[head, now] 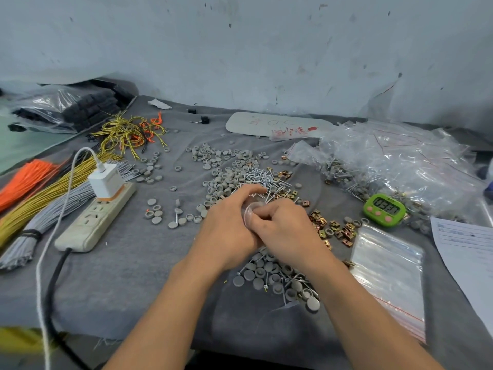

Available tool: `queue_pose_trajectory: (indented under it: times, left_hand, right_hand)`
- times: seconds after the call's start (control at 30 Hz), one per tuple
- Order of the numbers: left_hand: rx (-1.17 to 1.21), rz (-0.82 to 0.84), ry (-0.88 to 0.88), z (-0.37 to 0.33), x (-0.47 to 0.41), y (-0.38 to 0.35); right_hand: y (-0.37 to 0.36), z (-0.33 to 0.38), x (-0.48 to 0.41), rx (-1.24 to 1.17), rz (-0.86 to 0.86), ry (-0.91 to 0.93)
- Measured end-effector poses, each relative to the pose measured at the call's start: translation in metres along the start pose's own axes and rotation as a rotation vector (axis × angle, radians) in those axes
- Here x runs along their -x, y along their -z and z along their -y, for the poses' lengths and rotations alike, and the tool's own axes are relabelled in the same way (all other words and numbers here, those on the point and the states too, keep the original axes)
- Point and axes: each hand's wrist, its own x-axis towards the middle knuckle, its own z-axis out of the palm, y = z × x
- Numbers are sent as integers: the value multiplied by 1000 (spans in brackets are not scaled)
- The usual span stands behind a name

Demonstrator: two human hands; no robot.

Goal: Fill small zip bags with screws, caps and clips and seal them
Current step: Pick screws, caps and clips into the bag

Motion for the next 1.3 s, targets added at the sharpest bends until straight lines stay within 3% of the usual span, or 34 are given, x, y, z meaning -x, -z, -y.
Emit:
queue_pose_trajectory:
  times: [0.1, 0.23, 0.47, 0.53, 0.67, 0.73, 0.8, 0.93, 1.0, 1.07, 1.17, 1.3]
  left_hand:
    - [-56, 36, -98, -1, 2, 0]
    - [-101, -80, -199, -1, 1, -1]
    - [-168, -139, -107, 1, 0, -2]
    - [-27, -178, 18, -2, 0, 0]
    - [313, -261, 230, -1, -3, 7]
    - [467, -288, 295, -2, -5, 11]
    - [637, -340, 314, -4, -8, 15]
    - [829, -616, 232, -8, -13, 25]
    - [632, -755, 114, -3, -11, 27]
    - [249, -744, 51, 4, -9, 24]
    - [-224, -480, 133, 12, -12, 8]
    - [-360, -155, 178, 15, -12, -9]
  right_hand:
    - [-1, 1, -1, 85, 82, -22]
    - [-4, 2, 0, 20, -4, 19]
    - [9, 7, 3, -241, 98, 47]
    - [16, 9, 6, -419, 18, 5]
    - [44, -5, 4, -630, -350, -148]
    - [54, -19, 4, -523, -419, -238]
    - [60, -35, 4, -221, -409, -346]
    - [63, -54, 8, 350, -149, -468]
    - [62, -53, 11, 485, -40, -458]
    - [61, -52, 11, 554, 34, -421]
    - [60, -48, 8, 596, 133, -398]
    - [65, -41, 3, 620, 254, -423]
